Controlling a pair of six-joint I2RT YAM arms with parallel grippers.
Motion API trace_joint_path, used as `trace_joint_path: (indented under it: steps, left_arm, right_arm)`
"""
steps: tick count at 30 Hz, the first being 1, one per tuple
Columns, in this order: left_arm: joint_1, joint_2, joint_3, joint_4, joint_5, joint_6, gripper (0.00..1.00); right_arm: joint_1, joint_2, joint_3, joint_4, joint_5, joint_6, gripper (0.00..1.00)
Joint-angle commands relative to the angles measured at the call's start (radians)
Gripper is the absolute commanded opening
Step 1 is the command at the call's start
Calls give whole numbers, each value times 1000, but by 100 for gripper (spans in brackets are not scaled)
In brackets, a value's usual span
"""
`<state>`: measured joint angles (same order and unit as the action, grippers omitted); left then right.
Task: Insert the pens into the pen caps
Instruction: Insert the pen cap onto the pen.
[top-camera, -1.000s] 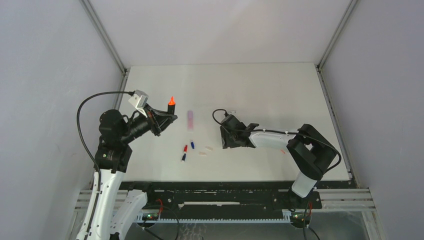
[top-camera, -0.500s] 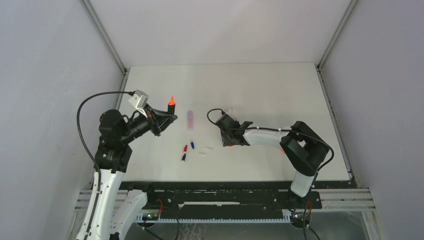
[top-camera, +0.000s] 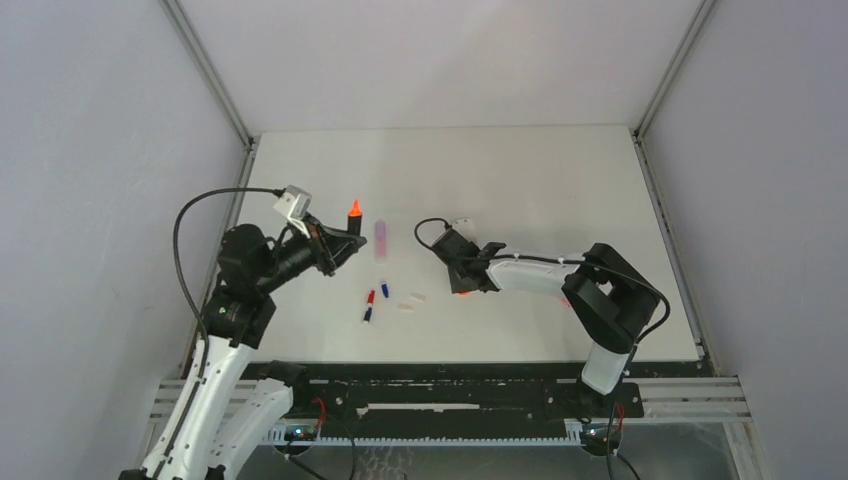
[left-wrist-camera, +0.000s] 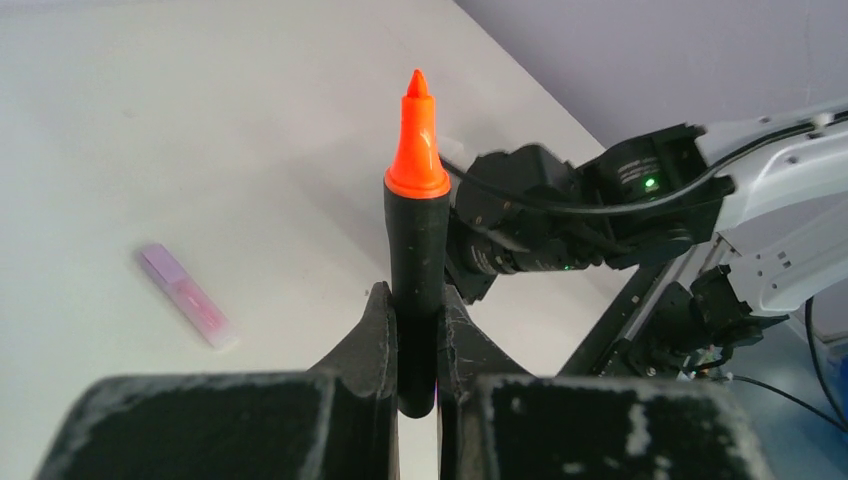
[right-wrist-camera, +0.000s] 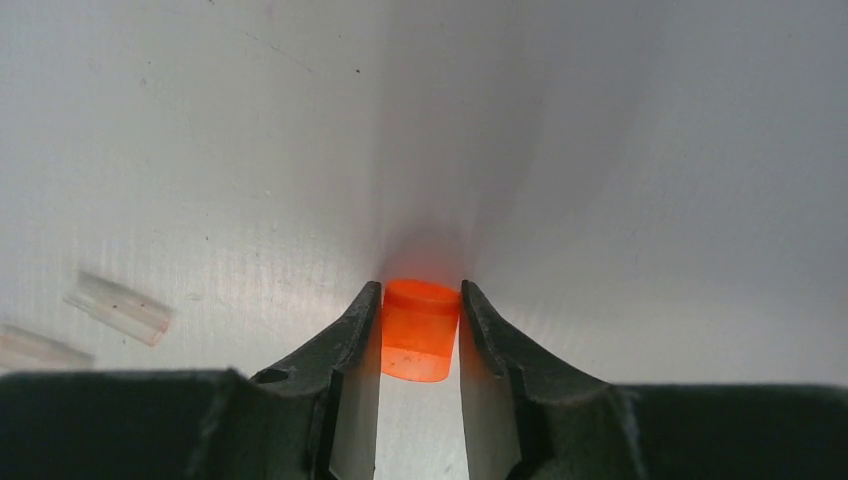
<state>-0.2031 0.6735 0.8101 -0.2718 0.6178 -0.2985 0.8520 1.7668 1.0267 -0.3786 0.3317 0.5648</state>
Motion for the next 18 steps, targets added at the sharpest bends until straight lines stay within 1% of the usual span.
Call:
trace_joint_path:
  steps: [1, 5, 8, 13, 18]
  left_arm:
    - [-106, 14, -104, 116, -156, -140, 0]
    - [-228, 21, -230, 276, -235, -278, 0]
    - [-336, 52, -286, 367, -283, -353, 0]
    - [-465, 136, -300, 457, -310, -414, 0]
    - [-545, 213, -282, 505, -312, -439, 0]
  right_arm:
    - [-13, -105, 32, -43, -19, 8, 0]
    - [-29, -206, 49, -41, -50, 9, 0]
    - [-38, -289, 52, -19, -80, 18, 0]
    - [-44, -409, 52, 36, -100, 64, 0]
    - [-23, -486, 52, 109, -74, 127, 0]
